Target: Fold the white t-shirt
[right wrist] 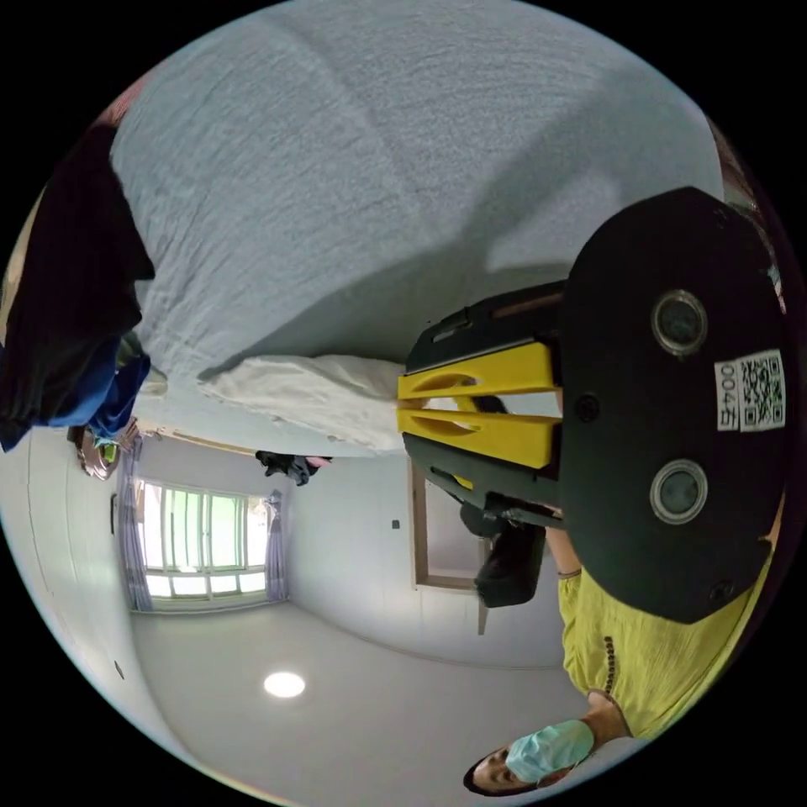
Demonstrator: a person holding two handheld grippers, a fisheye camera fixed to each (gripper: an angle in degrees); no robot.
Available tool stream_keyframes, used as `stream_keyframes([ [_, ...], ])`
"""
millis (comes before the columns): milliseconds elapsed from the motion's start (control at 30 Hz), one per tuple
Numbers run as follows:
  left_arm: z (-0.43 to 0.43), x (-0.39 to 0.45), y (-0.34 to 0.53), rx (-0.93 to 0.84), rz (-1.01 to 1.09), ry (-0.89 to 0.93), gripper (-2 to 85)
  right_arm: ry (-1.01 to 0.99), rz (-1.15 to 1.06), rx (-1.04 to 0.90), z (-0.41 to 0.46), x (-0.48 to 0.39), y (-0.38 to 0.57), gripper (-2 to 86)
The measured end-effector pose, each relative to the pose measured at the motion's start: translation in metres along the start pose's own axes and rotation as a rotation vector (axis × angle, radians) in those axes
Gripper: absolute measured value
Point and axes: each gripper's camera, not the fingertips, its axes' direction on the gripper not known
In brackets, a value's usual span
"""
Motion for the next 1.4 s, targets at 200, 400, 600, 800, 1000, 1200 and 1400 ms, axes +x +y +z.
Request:
stream_keyframes([
  [200, -0.019, -0.020, 0.017, 0.021, -0.134, 0.056, 2.0, -0.012, -0.006, -0.042, -0.015, 0.019, -0.041, 10.6],
  [400, -0.059, -0.035, 0.046, 0.070, -0.224, 0.092, 1.1, -0.090, 0.042, -0.216, 0.027, 0.044, -0.105, 18.5],
  [600, -0.093, -0.049, 0.076, 0.097, -0.257, 0.135, 0.9, -0.146, 0.036, -0.268, 0.084, 0.045, -0.162, 17.6],
  [800, -0.127, -0.060, 0.099, 0.105, -0.233, 0.179, 0.8, -0.229, 0.075, -0.167, 0.118, 0.060, -0.184, 8.3],
  [1000, -0.162, -0.077, 0.117, 0.152, -0.249, 0.311, 0.9, -0.291, 0.047, -0.033, 0.088, 0.062, -0.152, 3.7],
  [1200, -0.170, -0.117, 0.157, 0.231, -0.519, 0.612, 0.8, -0.044, 0.000, 0.000, 0.052, 0.036, -0.119, 3.3],
  [1400, -0.183, -0.209, 0.261, 0.361, -0.952, 0.870, 0.9, 0.102, -0.106, -0.047, 0.131, -0.052, -0.122, 3.4],
])
